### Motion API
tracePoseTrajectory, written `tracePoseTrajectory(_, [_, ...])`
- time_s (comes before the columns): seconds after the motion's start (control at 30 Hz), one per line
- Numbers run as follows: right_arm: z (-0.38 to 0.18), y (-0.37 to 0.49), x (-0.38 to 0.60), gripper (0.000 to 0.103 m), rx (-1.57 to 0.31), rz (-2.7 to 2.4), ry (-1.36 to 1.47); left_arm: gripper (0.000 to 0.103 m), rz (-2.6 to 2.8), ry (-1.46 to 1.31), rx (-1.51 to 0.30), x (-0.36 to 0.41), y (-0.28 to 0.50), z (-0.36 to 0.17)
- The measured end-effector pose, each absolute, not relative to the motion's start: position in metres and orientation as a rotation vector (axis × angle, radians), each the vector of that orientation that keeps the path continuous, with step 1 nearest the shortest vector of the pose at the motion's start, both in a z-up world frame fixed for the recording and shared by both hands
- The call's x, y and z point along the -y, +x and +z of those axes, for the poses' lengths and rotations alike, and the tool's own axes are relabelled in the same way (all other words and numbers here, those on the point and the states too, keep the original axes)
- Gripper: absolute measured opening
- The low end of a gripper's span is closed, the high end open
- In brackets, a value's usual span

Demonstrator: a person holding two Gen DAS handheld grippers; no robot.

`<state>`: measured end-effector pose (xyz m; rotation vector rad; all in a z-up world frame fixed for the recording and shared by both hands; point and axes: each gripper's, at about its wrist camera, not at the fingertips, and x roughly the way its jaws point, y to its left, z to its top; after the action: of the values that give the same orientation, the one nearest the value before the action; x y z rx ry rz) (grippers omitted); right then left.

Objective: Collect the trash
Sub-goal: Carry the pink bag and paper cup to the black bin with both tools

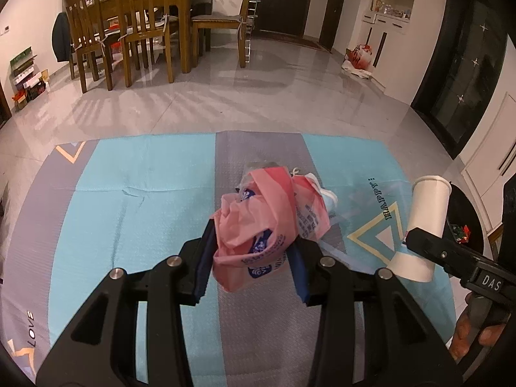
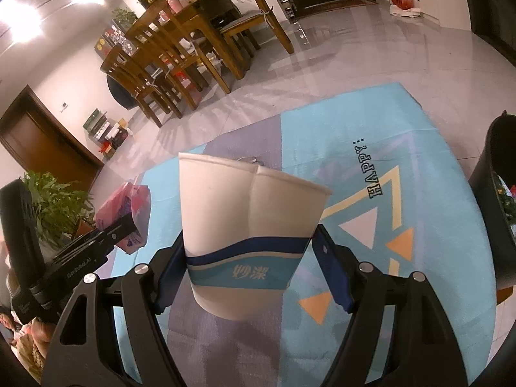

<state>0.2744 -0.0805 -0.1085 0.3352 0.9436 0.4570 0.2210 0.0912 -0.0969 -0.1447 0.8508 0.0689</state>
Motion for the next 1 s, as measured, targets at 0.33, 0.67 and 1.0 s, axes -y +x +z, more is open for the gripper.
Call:
tracePoseTrajectory(0.33, [-0.099,0.258,0.101,0.074,-0.899,0.436,0.322,0.043,0.053,-0.114,-0.82,-0.078,0.208,-0.087])
tracePoseTrajectory(0.67, [-0.09,0.241,0.122,0.074,-0.848,0.401,0.283,0.043,0.037,-0.064,-0.792,-0.063,0.204,-0.08])
tracePoseTrajectory(1.0, [-0.086,0.234,0.14,0.074,-0.82,0.375,0.294,0.043,0.026,-0.029,-0.798,-0.045,0.204,-0.081])
